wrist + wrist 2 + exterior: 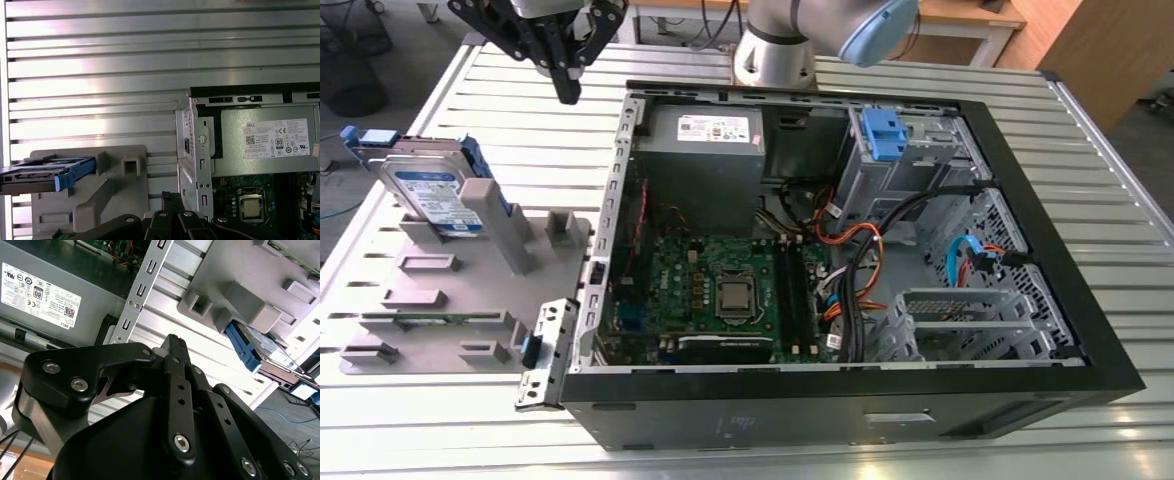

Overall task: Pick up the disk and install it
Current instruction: 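Reach for the disk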

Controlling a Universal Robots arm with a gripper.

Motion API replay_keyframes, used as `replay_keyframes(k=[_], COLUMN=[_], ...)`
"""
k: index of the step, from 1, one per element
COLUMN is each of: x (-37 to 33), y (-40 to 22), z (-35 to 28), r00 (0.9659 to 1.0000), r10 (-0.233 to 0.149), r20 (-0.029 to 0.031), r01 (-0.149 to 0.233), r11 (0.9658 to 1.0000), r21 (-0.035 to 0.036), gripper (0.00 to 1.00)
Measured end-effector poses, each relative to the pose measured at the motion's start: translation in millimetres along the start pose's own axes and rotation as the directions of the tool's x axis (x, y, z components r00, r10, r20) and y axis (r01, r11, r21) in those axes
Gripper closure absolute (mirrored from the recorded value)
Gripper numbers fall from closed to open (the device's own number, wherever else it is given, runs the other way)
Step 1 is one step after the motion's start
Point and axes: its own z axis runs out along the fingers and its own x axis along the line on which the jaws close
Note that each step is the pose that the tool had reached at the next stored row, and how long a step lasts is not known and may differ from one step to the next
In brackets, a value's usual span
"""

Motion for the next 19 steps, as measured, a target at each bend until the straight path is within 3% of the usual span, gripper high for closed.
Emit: replay_keyframes(k=[9,19], x=[2.3,22.8], y=[-0.2,-1.7], z=[-0.1,-0.2], r00=[1.0,1.0], r10=[0.0,0.0], r20=[-0.0001,0.0008], r01=[0.0,0.0], r11=[1.0,1.0], r21=[0.0001,-0.0001], gripper=[0.89,0.89])
